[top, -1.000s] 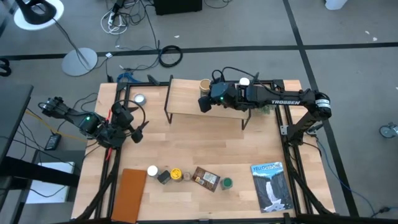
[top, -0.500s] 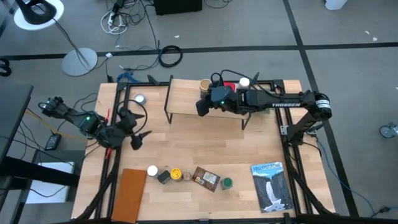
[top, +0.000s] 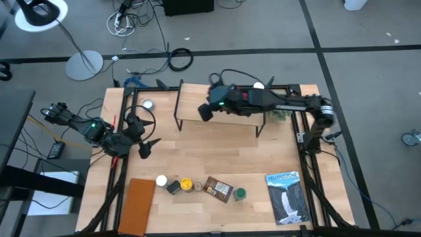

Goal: Shelf spices
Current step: Put the brown seasoning bottle on the shelf

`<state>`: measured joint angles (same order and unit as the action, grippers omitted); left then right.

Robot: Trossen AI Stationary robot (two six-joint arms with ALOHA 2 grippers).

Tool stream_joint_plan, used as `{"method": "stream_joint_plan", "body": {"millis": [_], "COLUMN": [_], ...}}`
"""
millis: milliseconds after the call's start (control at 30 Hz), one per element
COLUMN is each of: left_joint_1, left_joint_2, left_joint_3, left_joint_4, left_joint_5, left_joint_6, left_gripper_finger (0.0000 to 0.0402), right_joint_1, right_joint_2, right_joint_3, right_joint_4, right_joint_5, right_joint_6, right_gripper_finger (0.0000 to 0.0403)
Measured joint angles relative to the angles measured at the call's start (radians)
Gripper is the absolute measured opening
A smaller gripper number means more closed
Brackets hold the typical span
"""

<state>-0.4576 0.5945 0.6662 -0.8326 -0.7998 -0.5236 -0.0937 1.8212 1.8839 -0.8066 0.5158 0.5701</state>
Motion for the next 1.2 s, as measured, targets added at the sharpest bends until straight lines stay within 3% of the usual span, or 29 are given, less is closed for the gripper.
{"method": "stream_joint_plan", "body": {"millis": [133,333,667,1067,1200], "left_joint_1": [0.000,0.000,0.000,0.000,0.000], "left_joint_2": [0.000,0.000,0.000,0.000,0.000], "left_joint_3": [0.000,0.000,0.000,0.000,0.000], "left_joint_4": [-0.004,-0.007,-0.013,-0.026,-0.027], "left_joint_5": [-0.001,-0.003,-0.020,-0.022,-0.022], "left_joint_6": [-0.003,-0.003,-0.001,-0.001,0.000], "left_gripper_finger": [0.0387,0.0387,0.0387,0.0387,0.0387], "right_joint_1": [-0.013,-0.032,-0.058,-0.109,-0.115], "right_joint_2": [0.106,0.162,0.195,0.226,0.225], "right_joint_3": [0.180,0.327,0.341,0.341,0.341], "right_joint_4": [-0.233,-0.379,-0.480,-0.466,-0.447], "right_joint_5": [0.004,-0.005,-0.049,-0.036,0.012], "right_joint_6": [0.037,0.076,0.117,0.089,0.077], "right_gripper_finger": [0.0000,0.0000,0.0000,0.0000,0.0000]}}
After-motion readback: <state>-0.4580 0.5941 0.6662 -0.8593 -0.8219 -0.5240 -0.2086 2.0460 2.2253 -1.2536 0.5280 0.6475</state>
